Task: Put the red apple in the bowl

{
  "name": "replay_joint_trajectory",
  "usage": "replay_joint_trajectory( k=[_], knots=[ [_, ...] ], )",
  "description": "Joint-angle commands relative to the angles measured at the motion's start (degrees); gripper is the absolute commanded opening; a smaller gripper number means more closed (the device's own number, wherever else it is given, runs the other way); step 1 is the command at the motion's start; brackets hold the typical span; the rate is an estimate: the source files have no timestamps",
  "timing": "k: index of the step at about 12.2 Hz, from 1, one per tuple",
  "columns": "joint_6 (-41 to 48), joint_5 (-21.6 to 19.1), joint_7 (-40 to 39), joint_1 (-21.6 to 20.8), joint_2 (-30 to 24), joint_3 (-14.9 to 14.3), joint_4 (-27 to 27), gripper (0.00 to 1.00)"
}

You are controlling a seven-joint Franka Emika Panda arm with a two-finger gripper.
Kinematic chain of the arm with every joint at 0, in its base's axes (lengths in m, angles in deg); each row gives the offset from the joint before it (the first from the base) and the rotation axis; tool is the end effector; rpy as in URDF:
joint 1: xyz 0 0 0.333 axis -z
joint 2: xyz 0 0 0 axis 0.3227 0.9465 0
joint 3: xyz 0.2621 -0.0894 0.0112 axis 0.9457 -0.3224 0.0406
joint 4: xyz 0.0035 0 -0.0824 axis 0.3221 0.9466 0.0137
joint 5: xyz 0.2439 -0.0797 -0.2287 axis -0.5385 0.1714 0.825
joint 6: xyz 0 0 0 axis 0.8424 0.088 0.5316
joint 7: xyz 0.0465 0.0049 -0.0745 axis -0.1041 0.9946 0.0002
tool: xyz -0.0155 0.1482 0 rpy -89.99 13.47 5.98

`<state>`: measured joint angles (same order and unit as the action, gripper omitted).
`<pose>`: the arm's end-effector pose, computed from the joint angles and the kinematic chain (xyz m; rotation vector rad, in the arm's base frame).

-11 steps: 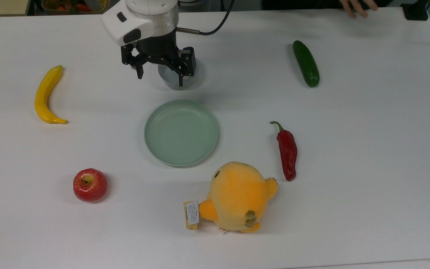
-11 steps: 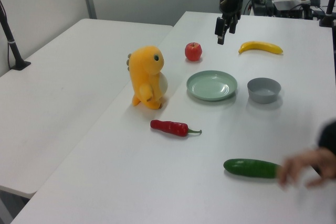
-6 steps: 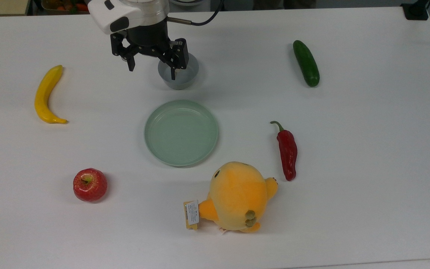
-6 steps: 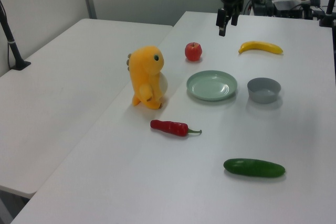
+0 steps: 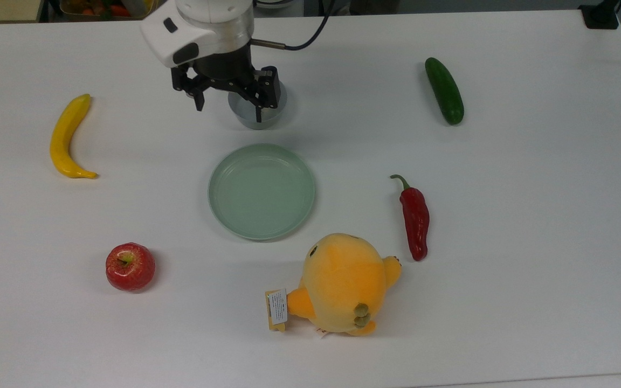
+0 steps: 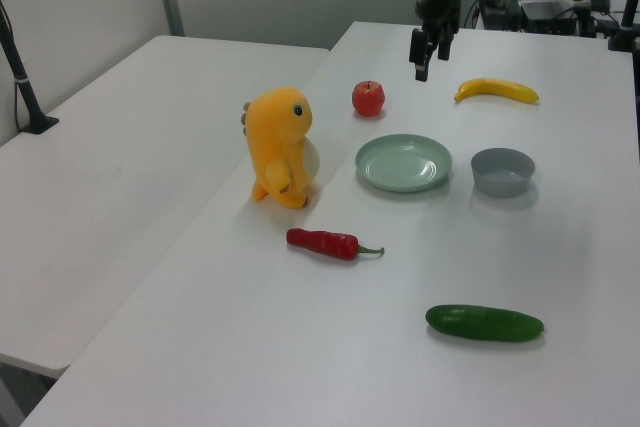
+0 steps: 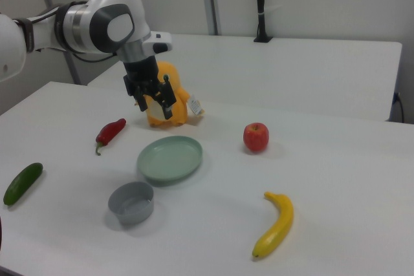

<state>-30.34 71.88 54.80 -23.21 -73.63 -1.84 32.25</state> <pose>0.5861 0.0285 0.4358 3.0858 -0.1666 0.0913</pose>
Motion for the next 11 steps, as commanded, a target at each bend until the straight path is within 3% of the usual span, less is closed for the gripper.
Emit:
replay_joint_trajectory(
  k=[1,4,11],
  knots=[
    [2.12,-0.55,4.1,-2.29,-0.07,-0.09,0.44,1.0],
    [2.12,-1.25,8.5,-5.37,1.16,-0.09,1.41,1.0],
    [-6.67,-2.3,8.69,-3.44,0.37,3.33,5.71,1.0]
  ],
)
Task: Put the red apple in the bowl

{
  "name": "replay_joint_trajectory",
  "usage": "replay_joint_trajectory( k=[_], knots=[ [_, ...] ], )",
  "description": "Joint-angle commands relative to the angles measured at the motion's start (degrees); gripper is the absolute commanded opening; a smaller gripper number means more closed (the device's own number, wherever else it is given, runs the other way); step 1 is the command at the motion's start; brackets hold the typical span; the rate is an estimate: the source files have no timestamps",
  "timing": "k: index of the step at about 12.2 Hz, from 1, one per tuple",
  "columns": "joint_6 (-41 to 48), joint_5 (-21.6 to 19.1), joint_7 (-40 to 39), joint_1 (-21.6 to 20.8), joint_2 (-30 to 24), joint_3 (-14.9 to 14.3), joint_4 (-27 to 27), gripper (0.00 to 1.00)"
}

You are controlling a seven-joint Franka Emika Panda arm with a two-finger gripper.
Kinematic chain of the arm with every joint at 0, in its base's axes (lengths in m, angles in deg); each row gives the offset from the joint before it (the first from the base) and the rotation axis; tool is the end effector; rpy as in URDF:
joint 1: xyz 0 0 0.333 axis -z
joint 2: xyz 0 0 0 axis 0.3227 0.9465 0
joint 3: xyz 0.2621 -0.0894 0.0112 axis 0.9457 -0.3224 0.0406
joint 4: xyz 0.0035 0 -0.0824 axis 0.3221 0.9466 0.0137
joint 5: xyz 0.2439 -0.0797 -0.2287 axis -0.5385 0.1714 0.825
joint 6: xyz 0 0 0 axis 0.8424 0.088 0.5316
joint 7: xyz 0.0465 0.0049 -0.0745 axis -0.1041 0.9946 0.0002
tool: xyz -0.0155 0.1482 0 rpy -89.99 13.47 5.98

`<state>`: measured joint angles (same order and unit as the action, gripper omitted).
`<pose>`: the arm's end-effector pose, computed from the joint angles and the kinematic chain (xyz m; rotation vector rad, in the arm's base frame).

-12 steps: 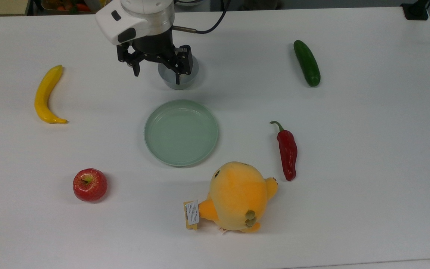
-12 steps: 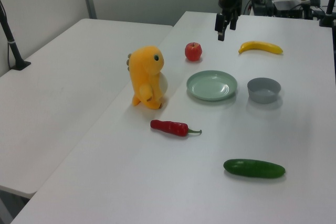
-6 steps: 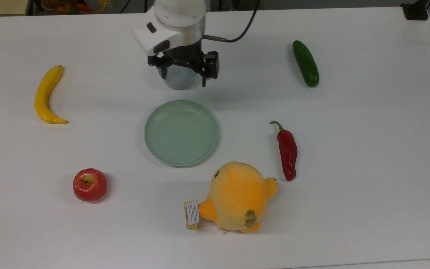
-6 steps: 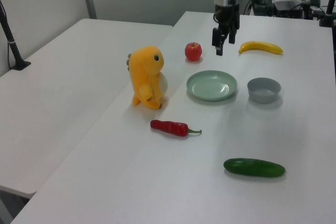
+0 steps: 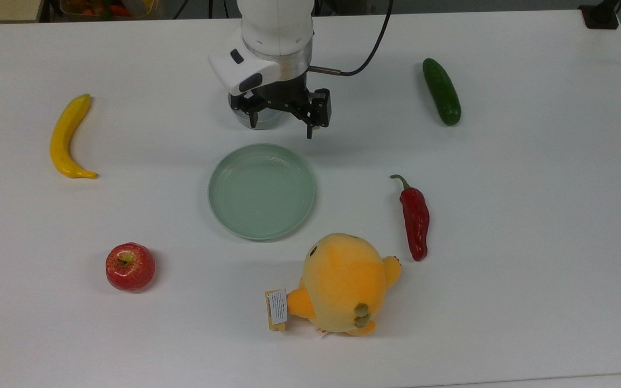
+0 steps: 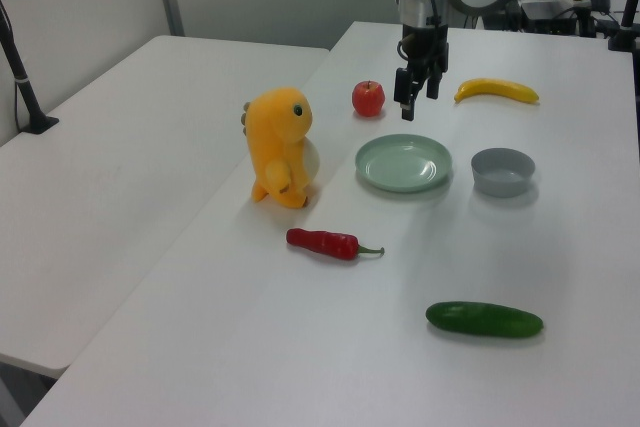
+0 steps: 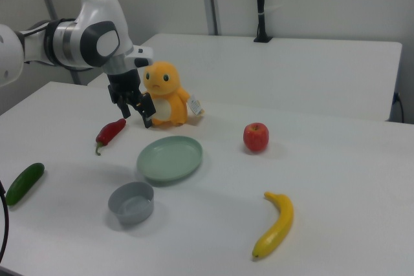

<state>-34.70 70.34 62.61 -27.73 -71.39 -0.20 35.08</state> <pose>0.5855 0.0944 0.3982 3.1203 -0.2234 0.0697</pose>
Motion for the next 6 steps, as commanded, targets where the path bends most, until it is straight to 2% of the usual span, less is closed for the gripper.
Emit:
replay_joint_trajectory(
  k=[1,6],
  knots=[
    [-2.4,-0.77,0.89,1.34,-2.39,2.84,3.75,1.0],
    [-8.99,-0.77,1.49,1.7,-2.84,4.95,6.22,1.0]
  ],
)
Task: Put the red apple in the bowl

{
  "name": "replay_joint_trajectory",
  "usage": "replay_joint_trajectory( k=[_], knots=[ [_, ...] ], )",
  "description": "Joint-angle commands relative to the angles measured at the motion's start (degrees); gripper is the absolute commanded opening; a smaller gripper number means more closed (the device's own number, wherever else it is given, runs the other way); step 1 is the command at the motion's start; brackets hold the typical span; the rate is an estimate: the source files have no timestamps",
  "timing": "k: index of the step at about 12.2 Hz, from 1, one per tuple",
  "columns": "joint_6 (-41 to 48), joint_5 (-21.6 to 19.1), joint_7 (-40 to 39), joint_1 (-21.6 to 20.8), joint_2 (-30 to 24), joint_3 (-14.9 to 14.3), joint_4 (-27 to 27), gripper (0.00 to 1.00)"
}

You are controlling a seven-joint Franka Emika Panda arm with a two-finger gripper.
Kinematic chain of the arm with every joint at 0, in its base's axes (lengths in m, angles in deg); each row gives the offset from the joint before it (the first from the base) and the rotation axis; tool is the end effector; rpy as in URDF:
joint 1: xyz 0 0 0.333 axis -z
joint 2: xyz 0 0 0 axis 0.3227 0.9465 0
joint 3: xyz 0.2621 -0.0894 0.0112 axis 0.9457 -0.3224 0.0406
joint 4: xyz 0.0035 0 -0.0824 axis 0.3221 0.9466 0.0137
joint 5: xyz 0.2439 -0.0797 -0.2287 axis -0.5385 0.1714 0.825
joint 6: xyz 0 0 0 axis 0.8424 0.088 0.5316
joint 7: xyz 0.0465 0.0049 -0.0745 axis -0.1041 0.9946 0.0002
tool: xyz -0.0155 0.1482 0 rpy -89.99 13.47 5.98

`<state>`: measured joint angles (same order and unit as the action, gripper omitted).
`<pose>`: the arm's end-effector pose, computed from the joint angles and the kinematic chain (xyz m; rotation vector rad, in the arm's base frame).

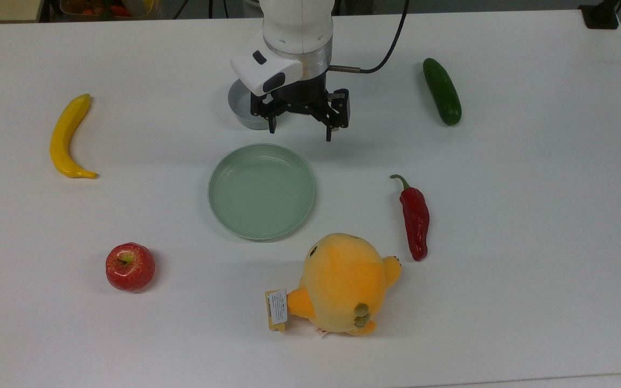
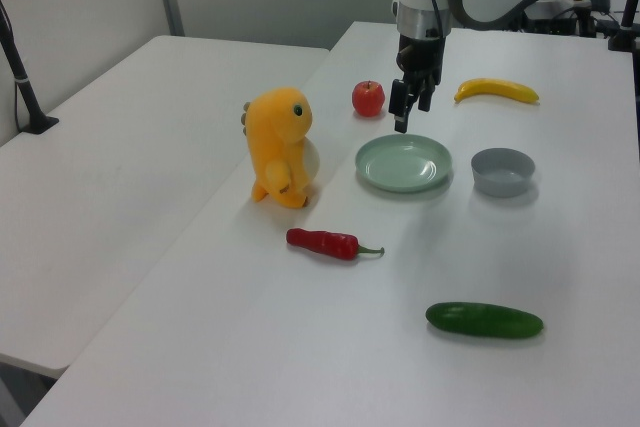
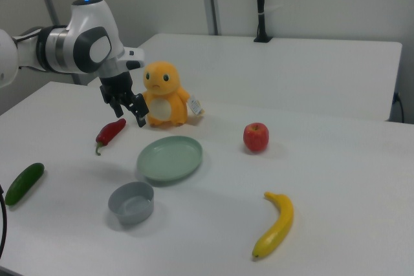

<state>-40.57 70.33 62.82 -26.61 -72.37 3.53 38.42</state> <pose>0.5838 0.1196 0.3931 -3.1116 0.1597 -0.1560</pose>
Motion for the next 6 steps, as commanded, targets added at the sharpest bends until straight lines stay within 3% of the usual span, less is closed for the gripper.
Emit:
replay_joint_trajectory(
  k=[1,4,6],
  knots=[
    [-3.3,-0.67,1.64,0.57,-1.59,1.23,2.8,1.0],
    [-4.25,0.29,1.29,1.53,-1.33,1.14,2.45,1.0],
    [-10.22,2.65,0.76,3.38,0.5,0.53,1.67,1.0]
  ],
)
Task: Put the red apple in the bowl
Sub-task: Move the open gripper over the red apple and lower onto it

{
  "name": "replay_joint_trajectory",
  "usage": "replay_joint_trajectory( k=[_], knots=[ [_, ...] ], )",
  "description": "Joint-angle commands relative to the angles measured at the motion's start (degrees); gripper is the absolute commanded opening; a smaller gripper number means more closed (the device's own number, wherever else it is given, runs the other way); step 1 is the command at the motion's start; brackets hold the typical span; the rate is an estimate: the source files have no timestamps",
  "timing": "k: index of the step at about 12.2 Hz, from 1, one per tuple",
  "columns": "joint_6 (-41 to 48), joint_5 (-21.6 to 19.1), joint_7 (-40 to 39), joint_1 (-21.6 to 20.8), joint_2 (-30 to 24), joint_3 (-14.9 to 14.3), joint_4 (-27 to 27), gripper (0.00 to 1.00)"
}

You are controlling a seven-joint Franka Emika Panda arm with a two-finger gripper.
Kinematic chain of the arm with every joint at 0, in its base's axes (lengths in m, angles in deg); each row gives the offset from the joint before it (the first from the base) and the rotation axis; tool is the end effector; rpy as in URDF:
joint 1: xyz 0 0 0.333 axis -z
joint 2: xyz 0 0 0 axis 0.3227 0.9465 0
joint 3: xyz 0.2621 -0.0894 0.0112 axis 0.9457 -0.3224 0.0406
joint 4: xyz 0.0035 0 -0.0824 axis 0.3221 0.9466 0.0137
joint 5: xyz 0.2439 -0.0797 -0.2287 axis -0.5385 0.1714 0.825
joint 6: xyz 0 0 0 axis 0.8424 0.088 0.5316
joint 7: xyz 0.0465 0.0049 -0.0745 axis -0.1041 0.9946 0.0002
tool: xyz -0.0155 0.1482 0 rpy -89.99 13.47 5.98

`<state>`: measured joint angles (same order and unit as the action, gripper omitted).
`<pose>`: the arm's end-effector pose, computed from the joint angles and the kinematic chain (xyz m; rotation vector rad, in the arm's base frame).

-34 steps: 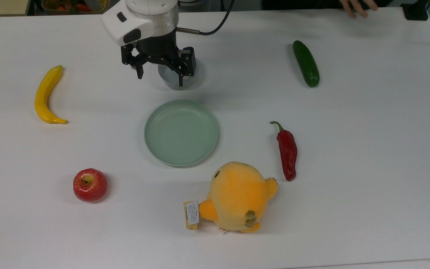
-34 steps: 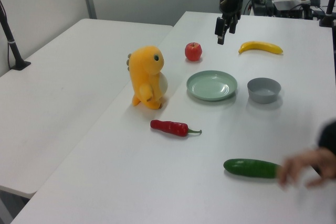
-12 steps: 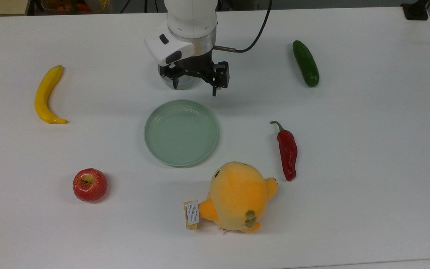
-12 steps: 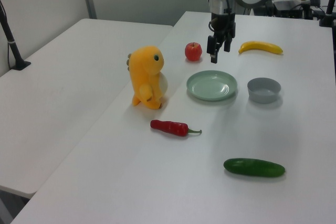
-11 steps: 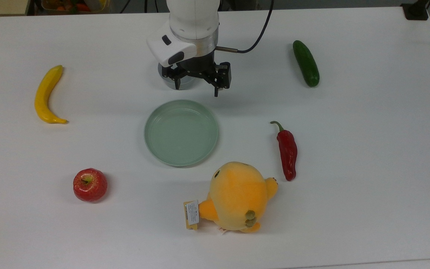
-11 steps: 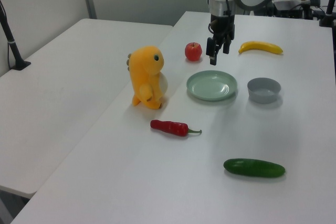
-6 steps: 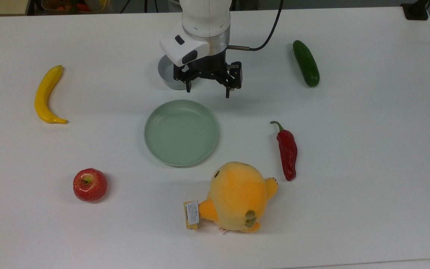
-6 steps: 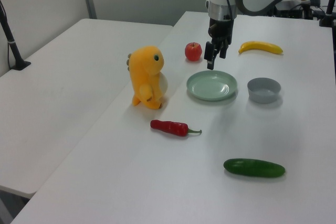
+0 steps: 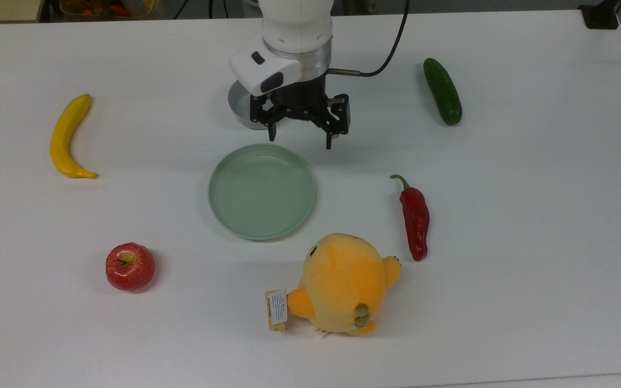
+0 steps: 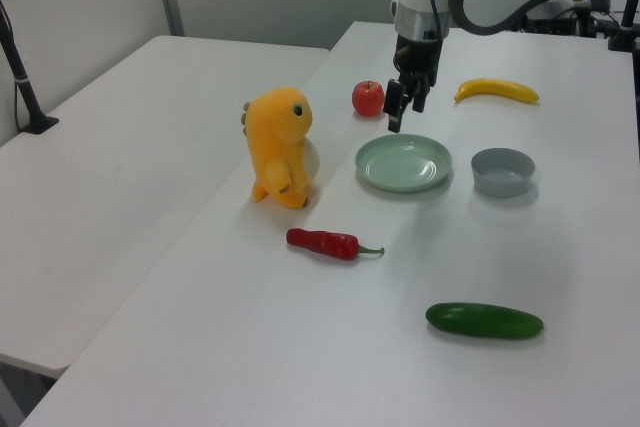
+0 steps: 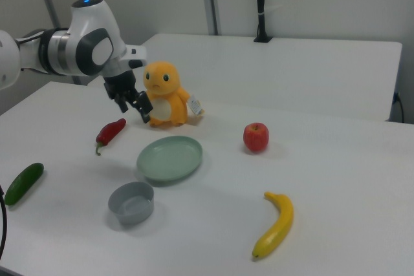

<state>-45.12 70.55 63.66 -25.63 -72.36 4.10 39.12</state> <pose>0.5931 0.1168 0.3962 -3.0853 0.1895 -0.2555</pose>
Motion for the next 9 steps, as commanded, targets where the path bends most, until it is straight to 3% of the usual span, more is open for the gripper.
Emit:
replay_joint_trajectory(
  k=[1,3,6,9],
  knots=[
    [-7.25,5.15,-0.08,3.97,2.16,-0.13,-0.44,1.0],
    [-10.5,7.45,-0.08,6.09,4.19,-1.27,-0.89,1.0],
    [-12.8,8.25,-0.17,6.45,9.8,-6.36,-7.54,1.0],
    [-19.54,12.11,-0.7,10.3,15.96,-7.51,-13.71,1.0]
  ],
)
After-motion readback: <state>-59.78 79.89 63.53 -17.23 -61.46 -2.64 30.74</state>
